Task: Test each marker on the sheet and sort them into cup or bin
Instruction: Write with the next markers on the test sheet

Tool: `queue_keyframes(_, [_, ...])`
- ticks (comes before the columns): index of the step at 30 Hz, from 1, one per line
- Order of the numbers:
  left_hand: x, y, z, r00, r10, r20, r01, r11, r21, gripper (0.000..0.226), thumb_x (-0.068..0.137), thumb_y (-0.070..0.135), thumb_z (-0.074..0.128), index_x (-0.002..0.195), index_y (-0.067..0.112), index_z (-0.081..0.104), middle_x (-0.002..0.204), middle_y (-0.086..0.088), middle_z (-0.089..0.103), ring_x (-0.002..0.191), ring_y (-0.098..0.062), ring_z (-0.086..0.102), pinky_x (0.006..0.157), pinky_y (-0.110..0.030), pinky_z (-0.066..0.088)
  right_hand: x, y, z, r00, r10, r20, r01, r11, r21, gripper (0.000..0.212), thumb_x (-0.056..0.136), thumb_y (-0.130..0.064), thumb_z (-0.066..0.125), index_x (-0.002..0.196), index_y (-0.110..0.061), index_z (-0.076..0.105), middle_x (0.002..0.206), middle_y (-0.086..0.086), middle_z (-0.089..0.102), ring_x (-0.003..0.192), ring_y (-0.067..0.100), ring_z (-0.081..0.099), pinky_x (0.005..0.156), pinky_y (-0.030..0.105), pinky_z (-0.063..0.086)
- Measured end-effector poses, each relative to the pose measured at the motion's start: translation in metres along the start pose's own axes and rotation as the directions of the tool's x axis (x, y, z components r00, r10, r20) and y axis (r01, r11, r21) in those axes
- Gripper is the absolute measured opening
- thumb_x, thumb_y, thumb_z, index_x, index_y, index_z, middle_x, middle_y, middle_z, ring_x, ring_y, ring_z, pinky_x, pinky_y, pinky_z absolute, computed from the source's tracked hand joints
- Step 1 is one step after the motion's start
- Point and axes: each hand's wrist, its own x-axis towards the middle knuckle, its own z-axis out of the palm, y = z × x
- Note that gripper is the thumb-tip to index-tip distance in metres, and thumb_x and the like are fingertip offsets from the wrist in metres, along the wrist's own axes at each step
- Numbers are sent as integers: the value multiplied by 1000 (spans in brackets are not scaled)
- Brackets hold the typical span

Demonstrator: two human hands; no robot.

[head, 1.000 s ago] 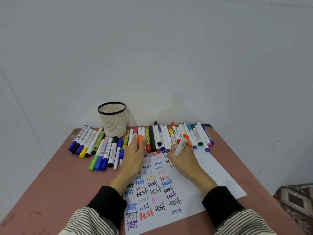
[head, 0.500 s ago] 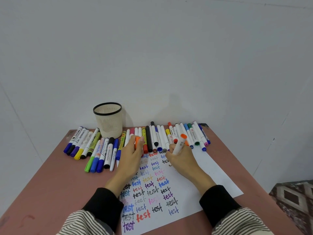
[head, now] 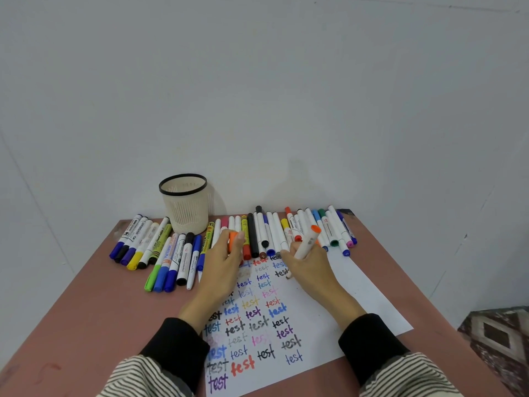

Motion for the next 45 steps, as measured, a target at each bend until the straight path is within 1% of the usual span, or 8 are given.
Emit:
queue_keyframes(6, [-2,4,-2,1000,5,-3,-5,1000,6,26,100,42,41,95,19,54,76,1,56,60,-3,52,58,-21,45,-1,4,3,999,-33,18,35,991,-132,37,95,-19,53,60,-16,39,55,-3,42,53,9,39,56,27,37])
queue_keyframes(11, [-6,12,-5,999,22,28,-22,1000,14,29,100,43,34,111,28,56,96,9,60,88,8,55,78,-10,46,-2,-8,-2,994,-35,-102,45,994,100,41,97,-32,56,63,-12,44,56,-4,42,54,8,42,56,20,40])
queue_keyframes(14, [-6,9,-7,994,-19,106,23,999,-43,41,102,43,27,130,30,53,113,-20,60,110,-27,56,95,-40,47,2,-15,-11,983,128,-133,-72,928,366,40,98,-42,47,71,-12,47,58,-5,43,51,5,40,48,15,35])
queue_keyframes(17, [-4,7,-5,988,-13,153,24,998,-65,32,102,37,33,129,38,50,104,-10,57,88,-19,57,71,-29,51,3,-19,-17,957,280,-73,-188,793,580,37,96,-47,50,74,-17,48,45,-10,39,36,1,33,36,14,27])
queue_keyframes(20, [-3,9,-3,984,3,177,16,995,-102,26,100,31,46,124,32,55,111,4,57,83,-12,56,58,-20,50,2,-20,-19,973,232,-19,-181,808,560,29,94,-40,58,80,-15,51,52,-4,45,37,2,33,35,15,27])
queue_keyframes(31, [-3,12,-3,987,-22,160,47,988,-149,16,94,16,61,109,21,62,98,3,65,77,-4,62,58,-21,53,3,-18,-18,957,160,243,-282,713,642,9,91,-12,60,98,-7,55,65,6,58,49,10,44,42,19,32])
queue_keyframes(39, [-2,11,0,968,-13,251,60,981,-182,17,89,17,66,107,17,67,91,-4,71,82,-18,67,61,-26,55,2,-14,-17,965,106,240,-230,781,580,14,88,-18,69,90,-6,61,64,6,56,46,8,42,41,17,32])
queue_keyframes(45, [-4,13,3,966,-21,257,66,984,-165,13,97,20,56,99,16,68,75,6,67,67,-7,59,61,-22,52,1,-16,-17,972,36,232,-171,787,593,15,86,-12,70,88,-4,57,63,7,54,50,9,44,44,17,36])
